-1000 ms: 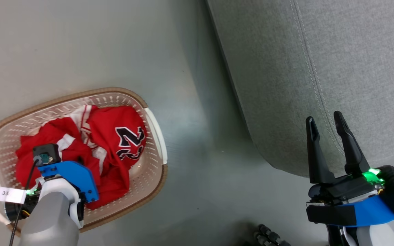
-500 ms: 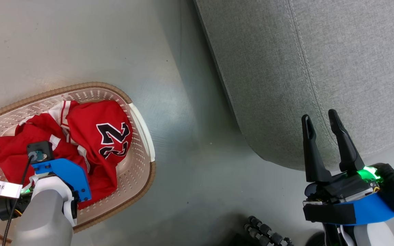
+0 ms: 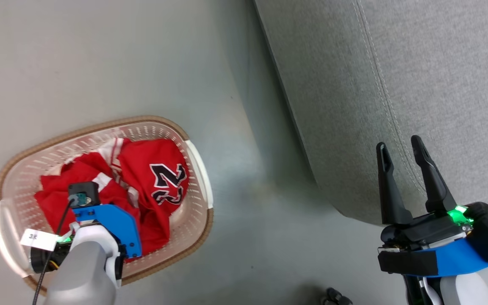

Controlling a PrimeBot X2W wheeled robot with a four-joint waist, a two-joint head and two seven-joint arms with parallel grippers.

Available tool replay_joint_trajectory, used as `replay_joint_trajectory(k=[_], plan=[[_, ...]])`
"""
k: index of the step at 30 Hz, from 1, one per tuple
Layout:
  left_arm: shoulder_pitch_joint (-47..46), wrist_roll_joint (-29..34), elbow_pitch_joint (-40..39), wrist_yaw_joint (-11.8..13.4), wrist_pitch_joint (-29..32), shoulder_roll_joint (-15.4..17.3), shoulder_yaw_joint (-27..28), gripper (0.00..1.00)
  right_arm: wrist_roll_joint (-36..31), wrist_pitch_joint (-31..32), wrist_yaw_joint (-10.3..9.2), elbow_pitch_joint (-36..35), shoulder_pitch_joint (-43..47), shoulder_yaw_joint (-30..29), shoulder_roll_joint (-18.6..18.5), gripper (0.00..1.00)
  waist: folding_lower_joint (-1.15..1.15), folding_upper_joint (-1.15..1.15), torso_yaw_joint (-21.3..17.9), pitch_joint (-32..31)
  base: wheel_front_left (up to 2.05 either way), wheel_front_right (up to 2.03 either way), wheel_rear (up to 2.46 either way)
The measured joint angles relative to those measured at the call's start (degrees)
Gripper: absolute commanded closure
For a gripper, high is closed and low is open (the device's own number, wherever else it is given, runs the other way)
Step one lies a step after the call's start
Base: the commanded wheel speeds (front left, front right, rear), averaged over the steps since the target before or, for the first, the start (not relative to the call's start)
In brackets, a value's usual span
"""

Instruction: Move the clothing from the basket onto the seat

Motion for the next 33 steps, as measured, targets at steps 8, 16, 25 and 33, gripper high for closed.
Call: replay_joint_trajectory(k=[8,16,25,33], plan=[[2.05,-0.43,1.51,-3.26,-1.38,-2.86,-1.94,1.0,-3.79,0.0,0.0,1.38,0.49,-1.72,0.02,0.0,0.0,0.0,4.11,-7.24,0.0,0.0,0.0],[5.32,-0.65,3.03,-7.55,-3.76,-4.92,-5.2,1.0,-7.03,-0.01,0.0,3.46,3.96,-3.44,0.04,0.0,-0.01,0.0,8.79,-16.84,0.0,0.0,0.0],[7.24,-3.38,-0.96,-10.49,-4.5,-5.33,-12.25,1.0,-9.28,-0.02,0.0,5.36,7.04,-4.6,0.03,0.0,-0.01,0.0,14.34,-26.03,0.0,0.0,0.0],[7.4,-7.71,-8.6,-11.09,-4.9,-5.38,-21.34,1.0,-9.69,0.03,0.0,6.67,9.37,-4.19,0.03,0.0,-0.01,0.0,17.98,-32.23,0.0,0.0,0.0]])
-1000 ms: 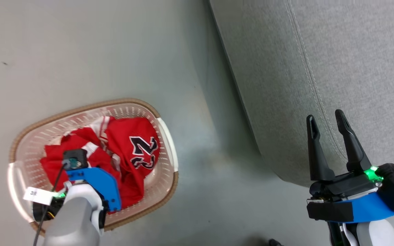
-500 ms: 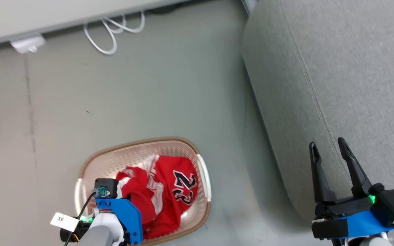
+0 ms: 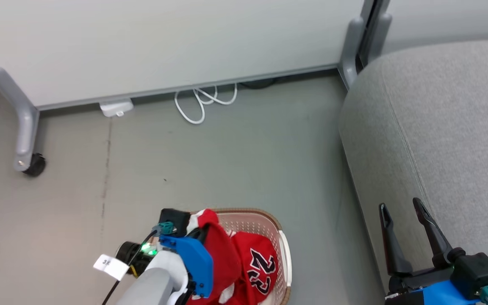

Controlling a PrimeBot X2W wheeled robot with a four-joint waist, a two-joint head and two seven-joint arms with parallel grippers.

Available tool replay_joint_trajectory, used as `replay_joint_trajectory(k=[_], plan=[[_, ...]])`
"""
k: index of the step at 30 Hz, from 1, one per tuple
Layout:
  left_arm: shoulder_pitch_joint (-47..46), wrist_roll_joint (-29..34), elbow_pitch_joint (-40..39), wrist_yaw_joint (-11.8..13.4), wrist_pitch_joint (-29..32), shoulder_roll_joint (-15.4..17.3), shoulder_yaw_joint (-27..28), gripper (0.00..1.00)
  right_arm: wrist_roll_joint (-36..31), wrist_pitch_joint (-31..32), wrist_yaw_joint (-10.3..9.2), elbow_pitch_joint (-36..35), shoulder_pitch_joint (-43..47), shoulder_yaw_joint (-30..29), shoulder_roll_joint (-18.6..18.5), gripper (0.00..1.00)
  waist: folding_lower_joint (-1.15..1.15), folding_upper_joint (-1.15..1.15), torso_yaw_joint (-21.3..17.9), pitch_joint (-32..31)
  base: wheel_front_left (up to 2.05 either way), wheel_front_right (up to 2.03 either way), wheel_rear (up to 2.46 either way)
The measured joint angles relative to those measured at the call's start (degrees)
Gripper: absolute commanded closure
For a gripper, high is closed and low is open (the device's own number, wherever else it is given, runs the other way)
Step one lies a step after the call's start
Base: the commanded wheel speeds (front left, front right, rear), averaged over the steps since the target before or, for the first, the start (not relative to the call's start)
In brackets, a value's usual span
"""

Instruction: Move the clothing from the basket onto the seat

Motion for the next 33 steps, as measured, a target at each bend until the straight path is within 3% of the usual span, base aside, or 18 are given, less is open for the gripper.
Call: replay_joint_trajectory(k=[12,33], plan=[[-4.27,-5.67,-11.31,0.09,-2.8,0.0,-10.34,1.0,-0.51,1.68,0.0,-1.26,2.6,-0.41,0.0,0.0,0.0,0.0,3.34,-5.47,0.0,0.0,0.0],[-16.97,-18.09,-28.64,7.32,-2.31,-0.02,-26.04,1.0,-1.44,4.32,0.0,-3.35,4.64,0.1,0.0,0.0,0.01,0.0,4.98,-7.55,0.0,0.0,0.0]])
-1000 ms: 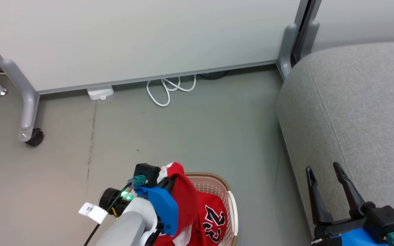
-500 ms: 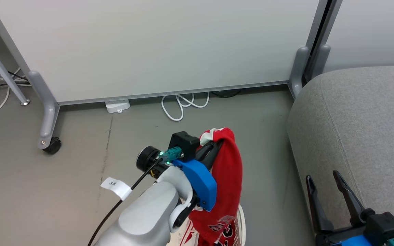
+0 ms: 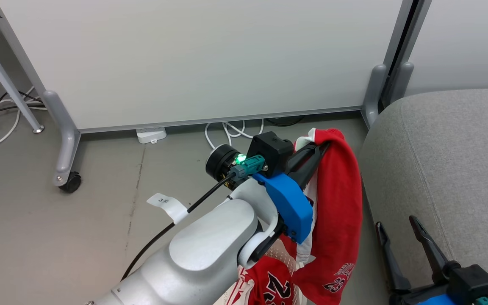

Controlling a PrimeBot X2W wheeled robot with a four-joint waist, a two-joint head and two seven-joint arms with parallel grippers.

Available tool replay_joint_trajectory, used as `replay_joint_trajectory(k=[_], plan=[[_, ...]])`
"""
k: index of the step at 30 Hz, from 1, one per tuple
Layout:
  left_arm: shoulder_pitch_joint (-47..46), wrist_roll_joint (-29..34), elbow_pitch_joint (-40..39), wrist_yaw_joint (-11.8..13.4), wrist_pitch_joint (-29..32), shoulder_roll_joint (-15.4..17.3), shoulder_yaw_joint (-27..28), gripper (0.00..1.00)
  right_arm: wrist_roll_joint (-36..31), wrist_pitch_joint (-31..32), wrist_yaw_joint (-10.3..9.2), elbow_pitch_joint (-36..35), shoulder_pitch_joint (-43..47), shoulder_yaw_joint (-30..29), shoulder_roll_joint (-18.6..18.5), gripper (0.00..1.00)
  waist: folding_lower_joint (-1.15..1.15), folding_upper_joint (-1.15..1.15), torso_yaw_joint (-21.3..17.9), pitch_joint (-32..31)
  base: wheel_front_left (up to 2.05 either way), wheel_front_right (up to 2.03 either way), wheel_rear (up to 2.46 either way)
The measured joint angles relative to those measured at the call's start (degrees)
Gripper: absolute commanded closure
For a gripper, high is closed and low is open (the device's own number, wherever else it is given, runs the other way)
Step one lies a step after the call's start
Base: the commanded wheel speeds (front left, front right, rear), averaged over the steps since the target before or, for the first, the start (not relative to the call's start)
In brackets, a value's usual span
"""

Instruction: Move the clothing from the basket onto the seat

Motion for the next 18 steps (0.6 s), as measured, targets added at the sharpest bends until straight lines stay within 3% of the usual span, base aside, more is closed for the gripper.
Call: replay_joint_trajectory(k=[8,18], plan=[[-2.3,-4.89,-0.98,2.76,-2.21,-0.01,-4.3,1.0,-0.71,0.92,0.0,-0.74,-0.04,0.74,0.0,0.0,0.0,0.0,-0.36,0.39,0.0,0.0,0.0],[-4.71,-9.14,-0.57,4.01,-4.63,-0.01,-8.42,1.0,-1.67,3.34,0.0,0.92,-2.83,2.8,0.0,0.0,0.0,0.0,-0.04,1.57,0.0,0.0,0.0]])
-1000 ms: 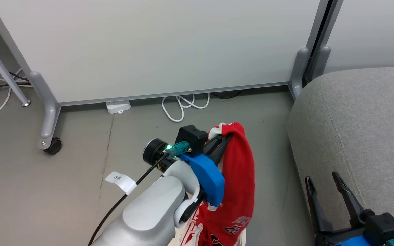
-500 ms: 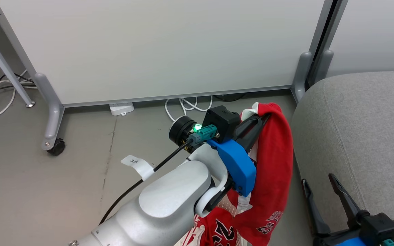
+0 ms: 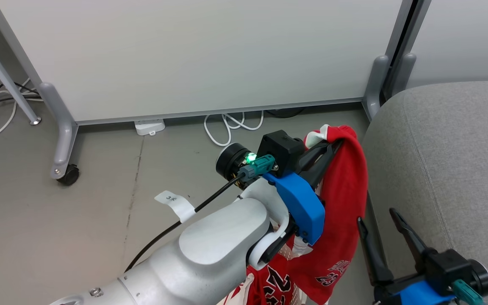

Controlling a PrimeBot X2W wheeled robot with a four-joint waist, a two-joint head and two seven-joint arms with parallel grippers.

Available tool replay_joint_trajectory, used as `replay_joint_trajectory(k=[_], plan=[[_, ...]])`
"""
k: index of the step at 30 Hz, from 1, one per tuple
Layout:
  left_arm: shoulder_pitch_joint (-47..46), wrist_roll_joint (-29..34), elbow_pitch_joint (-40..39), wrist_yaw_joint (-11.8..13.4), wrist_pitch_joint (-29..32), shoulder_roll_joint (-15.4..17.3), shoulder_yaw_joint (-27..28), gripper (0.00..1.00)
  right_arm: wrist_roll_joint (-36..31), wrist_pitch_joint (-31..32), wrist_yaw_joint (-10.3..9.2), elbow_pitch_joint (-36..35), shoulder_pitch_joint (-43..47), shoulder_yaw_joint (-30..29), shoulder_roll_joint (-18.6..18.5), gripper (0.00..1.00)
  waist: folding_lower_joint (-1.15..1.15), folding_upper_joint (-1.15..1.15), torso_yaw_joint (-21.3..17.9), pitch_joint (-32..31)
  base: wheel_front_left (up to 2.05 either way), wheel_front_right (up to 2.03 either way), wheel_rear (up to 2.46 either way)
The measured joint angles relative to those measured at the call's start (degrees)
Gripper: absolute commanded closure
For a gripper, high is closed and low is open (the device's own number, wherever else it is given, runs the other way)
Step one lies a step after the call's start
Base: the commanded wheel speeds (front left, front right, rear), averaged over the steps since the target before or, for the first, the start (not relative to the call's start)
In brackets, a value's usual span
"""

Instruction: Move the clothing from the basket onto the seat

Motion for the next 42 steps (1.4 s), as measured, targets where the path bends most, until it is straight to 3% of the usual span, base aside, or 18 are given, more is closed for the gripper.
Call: replay_joint_trajectory(k=[12,17,33,34,35,36,42], plan=[[-2.41,-2.89,-0.08,0.77,-1.34,-0.02,-3.07,1.0,-1.41,5.73,0.0,10.91,-10.06,1.96,-0.01,0.0,0.0,0.0,0.57,1.07,0.0,0.0,0.0],[-2.6,-3.28,-0.35,0.77,-1.35,-0.01,-4.04,1.0,-0.63,5.76,0.0,14.8,-13.95,2.27,-0.02,0.0,0.0,0.0,0.83,1.33,0.0,0.0,0.0],[-2.97,-2.71,-1.09,-0.22,-0.99,0.0,-4.64,1.0,6.01,3.67,0.0,21.38,-20.11,10.77,-3.58,0.0,0.0,0.0,1.35,1.05,0.0,0.0,0.0],[-2.97,-2.71,-1.08,-0.22,-0.99,-0.01,-4.64,1.0,6.31,3.59,0.0,21.7,-20.38,11.01,-3.61,0.18,0.0,0.0,1.32,1.03,0.0,0.0,0.0],[-2.97,-2.71,-1.07,-0.22,-0.99,0.0,-4.65,1.0,6.54,3.28,0.0,22.01,-20.61,11.15,-3.64,0.73,0.0,0.0,1.3,1.0,0.0,0.0,0.0],[-2.97,-2.71,-1.03,-0.22,-1.0,0.0,-4.66,1.0,6.67,2.87,0.0,22.19,-20.75,11.15,-3.63,1.0,0.0,0.0,1.26,0.97,0.0,0.0,0.0],[-2.97,-2.7,-0.79,-0.22,-0.99,0.0,-4.68,1.0,6.8,1.89,0.0,23.84,-20.95,11.02,-3.5,1.0,0.0,0.0,1.17,0.6,0.0,0.0,0.0]])
